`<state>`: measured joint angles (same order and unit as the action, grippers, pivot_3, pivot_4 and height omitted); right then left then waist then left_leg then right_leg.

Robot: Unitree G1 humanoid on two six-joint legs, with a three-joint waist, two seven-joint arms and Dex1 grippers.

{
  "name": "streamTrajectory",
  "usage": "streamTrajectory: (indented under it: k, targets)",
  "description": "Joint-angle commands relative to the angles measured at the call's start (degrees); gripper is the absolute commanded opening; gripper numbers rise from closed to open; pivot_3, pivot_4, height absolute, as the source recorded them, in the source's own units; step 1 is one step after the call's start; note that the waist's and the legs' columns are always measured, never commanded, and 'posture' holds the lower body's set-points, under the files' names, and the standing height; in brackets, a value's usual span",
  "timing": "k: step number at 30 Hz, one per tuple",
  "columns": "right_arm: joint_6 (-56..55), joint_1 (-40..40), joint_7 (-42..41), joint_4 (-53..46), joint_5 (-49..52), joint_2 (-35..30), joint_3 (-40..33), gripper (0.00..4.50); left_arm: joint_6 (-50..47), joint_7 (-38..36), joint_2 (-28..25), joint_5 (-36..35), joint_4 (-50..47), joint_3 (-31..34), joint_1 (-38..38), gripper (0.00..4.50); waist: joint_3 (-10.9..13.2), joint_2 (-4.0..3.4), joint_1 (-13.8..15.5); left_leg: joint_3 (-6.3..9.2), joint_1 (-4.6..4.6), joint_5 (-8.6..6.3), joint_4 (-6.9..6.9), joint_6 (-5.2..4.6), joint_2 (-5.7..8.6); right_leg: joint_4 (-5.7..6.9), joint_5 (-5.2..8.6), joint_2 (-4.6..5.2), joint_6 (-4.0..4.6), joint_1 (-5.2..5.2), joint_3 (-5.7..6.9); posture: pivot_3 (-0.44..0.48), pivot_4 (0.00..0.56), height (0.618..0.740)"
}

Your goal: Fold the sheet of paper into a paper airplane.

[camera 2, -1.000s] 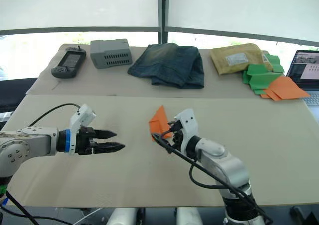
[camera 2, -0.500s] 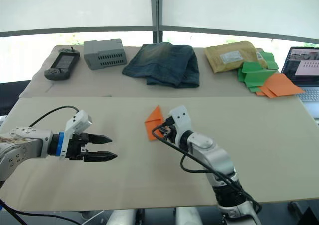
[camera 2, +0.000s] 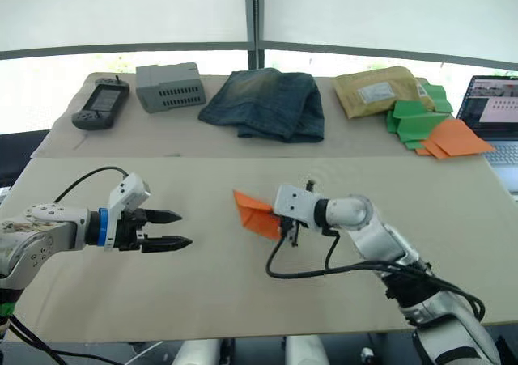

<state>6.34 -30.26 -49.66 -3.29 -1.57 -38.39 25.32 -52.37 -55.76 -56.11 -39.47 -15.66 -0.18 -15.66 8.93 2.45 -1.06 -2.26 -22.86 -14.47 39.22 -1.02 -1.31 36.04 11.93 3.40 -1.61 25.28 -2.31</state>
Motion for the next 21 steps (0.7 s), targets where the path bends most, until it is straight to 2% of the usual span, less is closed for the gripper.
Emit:
streamTrajectory:
  k: [1, 7, 12, 18, 21]
  targets:
    - [-14.47, -2.06, -3.16, 4.54, -3.27, -0.66, 0.83, 0.02, 1.07, -0.4, 1.05, 0.06, -0.39, 1.49, -1.27, 4.5, 0.0, 0.0, 0.05, 0.0, 0.0, 0.0, 0.0, 0.0, 0.0, 0.0, 0.0, 0.0, 0.0, 0.0, 0.0, 0.0, 0.15, 0.722]
    - [-29.14, -1.31, -6.35, 8.67, -5.74, -0.37, 1.98, 0.02, 1.15, -0.11, 4.79, -1.18, 0.04, 2.18, -4.11, 4.5, 0.02, 0.03, 0.39, 0.02, -0.04, 0.0, 0.01, -0.01, 0.01, 0.0, -0.2, 0.02, 0.33, -0.01, 0.01, 0.0, 0.15, 0.722]
    - [-40.13, -1.41, -7.25, 13.01, -7.94, -0.69, 3.0, 0.02, 3.3, -1.99, 7.36, 1.62, 0.78, -2.2, -7.4, 4.5, 0.02, 0.03, 0.32, 0.0, 0.02, 0.0, 0.02, -0.01, 0.04, 0.02, -0.21, 0.03, 0.31, -0.07, -0.01, 0.0, 0.15, 0.722]
    - [-50.38, -3.47, -8.36, 19.29, -10.21, -1.04, 3.47, 0.02, 13.35, -7.53, 9.29, 11.13, 5.92, -11.4, -11.73, 4.5, 0.02, 0.04, 0.2, -0.02, 0.05, 0.0, 0.02, -0.01, 0.05, 0.04, -0.25, 0.01, 0.37, -0.08, -0.03, 0.0, 0.15, 0.722]
    - [-52.38, -4.27, -8.6, 21.32, -10.9, -0.52, 3.69, 0.02, 16.41, -8.92, 12.47, 13.16, 10.21, -13.29, -14.23, 4.5, 0.02, 0.04, 0.23, -0.07, 0.09, 0.01, 0.02, -0.01, 0.06, 0.06, -0.25, 0.01, 0.38, -0.1, -0.07, 0.0, 0.15, 0.722]
